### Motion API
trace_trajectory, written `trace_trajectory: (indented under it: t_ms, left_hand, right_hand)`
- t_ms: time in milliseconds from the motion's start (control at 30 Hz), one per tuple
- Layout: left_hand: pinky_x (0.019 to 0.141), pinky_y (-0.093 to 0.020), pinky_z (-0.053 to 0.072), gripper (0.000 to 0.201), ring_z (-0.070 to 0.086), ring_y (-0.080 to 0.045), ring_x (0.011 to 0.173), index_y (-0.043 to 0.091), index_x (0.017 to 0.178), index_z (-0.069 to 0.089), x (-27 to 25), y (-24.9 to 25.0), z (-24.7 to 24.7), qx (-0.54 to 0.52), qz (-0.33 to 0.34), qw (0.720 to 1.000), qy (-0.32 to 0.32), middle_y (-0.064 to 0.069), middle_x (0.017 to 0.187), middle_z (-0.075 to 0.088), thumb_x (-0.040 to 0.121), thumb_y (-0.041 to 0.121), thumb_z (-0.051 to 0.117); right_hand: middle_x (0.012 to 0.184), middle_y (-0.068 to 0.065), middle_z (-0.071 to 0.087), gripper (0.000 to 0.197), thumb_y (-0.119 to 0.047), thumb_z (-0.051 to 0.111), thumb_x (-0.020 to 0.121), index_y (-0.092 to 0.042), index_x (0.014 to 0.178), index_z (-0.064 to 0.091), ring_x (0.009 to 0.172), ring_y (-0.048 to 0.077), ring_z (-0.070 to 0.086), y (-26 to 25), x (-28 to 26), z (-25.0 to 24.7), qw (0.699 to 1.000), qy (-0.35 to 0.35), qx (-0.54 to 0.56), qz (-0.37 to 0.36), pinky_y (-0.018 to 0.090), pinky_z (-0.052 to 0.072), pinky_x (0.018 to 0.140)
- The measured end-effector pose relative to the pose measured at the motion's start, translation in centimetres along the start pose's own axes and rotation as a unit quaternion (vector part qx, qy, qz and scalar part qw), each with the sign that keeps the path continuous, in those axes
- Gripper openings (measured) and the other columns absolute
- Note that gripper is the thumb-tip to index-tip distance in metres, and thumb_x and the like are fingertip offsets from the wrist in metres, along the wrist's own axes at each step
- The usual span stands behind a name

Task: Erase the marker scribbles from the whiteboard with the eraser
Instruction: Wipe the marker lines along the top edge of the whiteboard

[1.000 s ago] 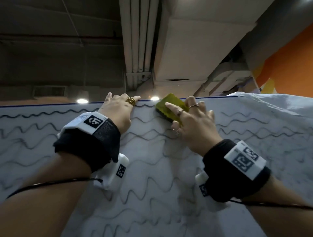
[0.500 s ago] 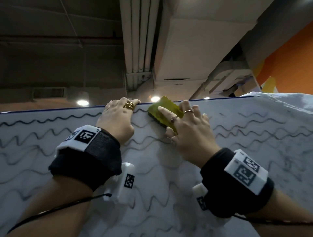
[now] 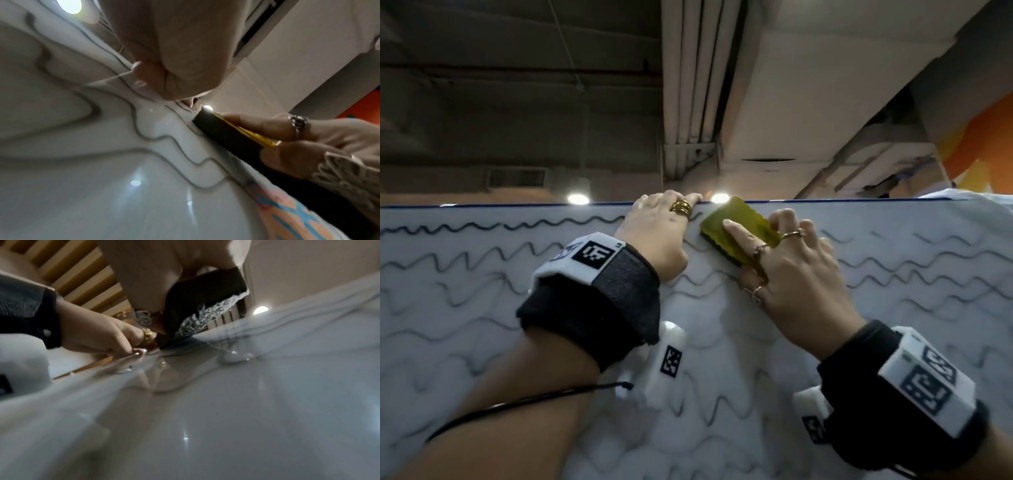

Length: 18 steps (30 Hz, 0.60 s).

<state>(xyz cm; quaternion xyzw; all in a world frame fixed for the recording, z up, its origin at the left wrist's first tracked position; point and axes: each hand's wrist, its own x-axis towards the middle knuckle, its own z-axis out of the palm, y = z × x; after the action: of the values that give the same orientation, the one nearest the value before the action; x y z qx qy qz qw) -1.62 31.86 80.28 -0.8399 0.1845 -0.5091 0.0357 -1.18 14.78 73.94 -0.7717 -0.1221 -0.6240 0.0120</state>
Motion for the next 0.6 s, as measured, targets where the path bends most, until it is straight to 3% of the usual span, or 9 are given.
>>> trace_trajectory:
  t_ms: [67,167,267,300,367,467,533,600]
  left_hand:
    - [0.116,-0.032,0.006,0.079,0.016,-0.020,0.138,0.021,0.150,0.009,0.1,-0.4,0.0,0.008,0.010,1.000,-0.010,-0.001,0.148,0.022,0.081,0.002,0.044]
    - [0.116,-0.028,0.008,0.081,0.015,-0.017,0.140,0.020,0.149,0.011,0.2,-1.2,-0.3,-0.005,0.033,0.999,-0.025,0.001,0.151,0.021,0.079,-0.001,0.045]
    - [0.114,-0.026,0.014,0.077,0.021,-0.018,0.137,0.016,0.148,0.017,0.3,-1.5,-0.5,-0.012,0.031,0.999,-0.008,-0.001,0.148,0.027,0.078,-0.003,0.042]
    - [0.113,-0.023,0.014,0.076,0.022,-0.018,0.135,0.015,0.148,0.020,0.2,-1.5,-0.5,-0.026,0.020,0.999,-0.001,-0.002,0.146,0.029,0.078,-0.004,0.041]
    - [0.108,-0.018,0.014,0.073,0.024,-0.018,0.133,0.015,0.146,0.025,-0.1,-1.6,-0.4,-0.054,-0.010,0.998,0.023,-0.002,0.145,0.032,0.078,-0.006,0.040]
    - [0.108,-0.024,0.019,0.069,0.027,-0.021,0.132,0.013,0.143,0.033,-1.0,-2.4,-0.5,-0.042,-0.049,0.994,0.092,-0.003,0.142,0.036,0.077,-0.008,0.038]
    - [0.110,-0.029,0.018,0.068,0.029,-0.024,0.131,0.013,0.142,0.036,-1.4,-3.6,-1.1,0.005,-0.070,0.991,0.113,-0.004,0.141,0.037,0.077,-0.007,0.040]
    - [0.113,-0.035,0.016,0.067,0.031,-0.027,0.130,0.019,0.140,0.039,-1.5,-5.0,-2.0,0.053,-0.103,0.989,0.086,-0.005,0.140,0.039,0.077,-0.004,0.044]
  right_hand:
    - [0.116,0.012,0.044,0.054,-0.041,0.046,0.082,-0.034,0.136,0.048,0.097,0.034,0.045,0.9,0.1,-0.3,1.000,0.019,-0.012,0.006,0.045,0.041,0.080]
    - [0.132,0.008,0.031,0.053,-0.044,0.040,0.090,-0.041,0.142,0.034,0.114,0.030,0.032,0.4,1.7,-1.1,1.000,0.004,-0.010,0.028,0.041,0.031,0.091]
    - [0.138,0.009,0.023,0.055,-0.044,0.036,0.092,-0.040,0.146,0.024,0.121,0.030,0.026,-1.7,2.6,-0.8,1.000,0.016,-0.011,-0.006,0.041,0.028,0.095]
    - [0.137,0.009,0.024,0.056,-0.043,0.039,0.092,-0.041,0.146,0.024,0.121,0.030,0.027,-1.9,2.5,-0.4,1.000,0.011,-0.001,-0.017,0.041,0.029,0.094]
    - [0.129,0.011,0.036,0.054,-0.041,0.040,0.086,-0.039,0.141,0.038,0.113,0.033,0.036,-1.3,2.1,-0.2,1.000,0.004,0.010,-0.023,0.042,0.034,0.088]
    - [0.119,0.011,0.044,0.056,-0.043,0.037,0.079,-0.037,0.133,0.051,0.102,0.032,0.041,0.2,1.7,-0.6,0.999,0.021,0.024,-0.016,0.041,0.036,0.082]
    - [0.124,0.008,0.038,0.057,-0.045,0.035,0.082,-0.042,0.138,0.042,0.107,0.029,0.035,0.0,2.0,-0.8,0.999,0.018,0.018,-0.024,0.039,0.031,0.085]
    - [0.131,0.007,0.030,0.053,-0.045,0.035,0.088,-0.044,0.141,0.034,0.114,0.029,0.030,-1.1,2.6,-0.2,0.999,0.022,0.012,-0.037,0.039,0.029,0.089]
